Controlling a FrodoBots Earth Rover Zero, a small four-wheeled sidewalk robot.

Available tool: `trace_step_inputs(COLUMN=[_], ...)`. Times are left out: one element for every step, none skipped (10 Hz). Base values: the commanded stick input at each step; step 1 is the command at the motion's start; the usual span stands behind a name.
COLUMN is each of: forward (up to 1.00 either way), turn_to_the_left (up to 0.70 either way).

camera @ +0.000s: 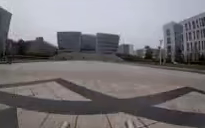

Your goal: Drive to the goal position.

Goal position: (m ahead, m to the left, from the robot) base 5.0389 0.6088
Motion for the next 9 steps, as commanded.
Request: trace_step_inputs(forward=[1.0,1.0,1.0,1.0,1.0,1.0,1.0,1.0,1.0], turn_to_the_left=[0.0,0.0,0.0,0.0,0.0,0.0,0.0,0.0,0.04])
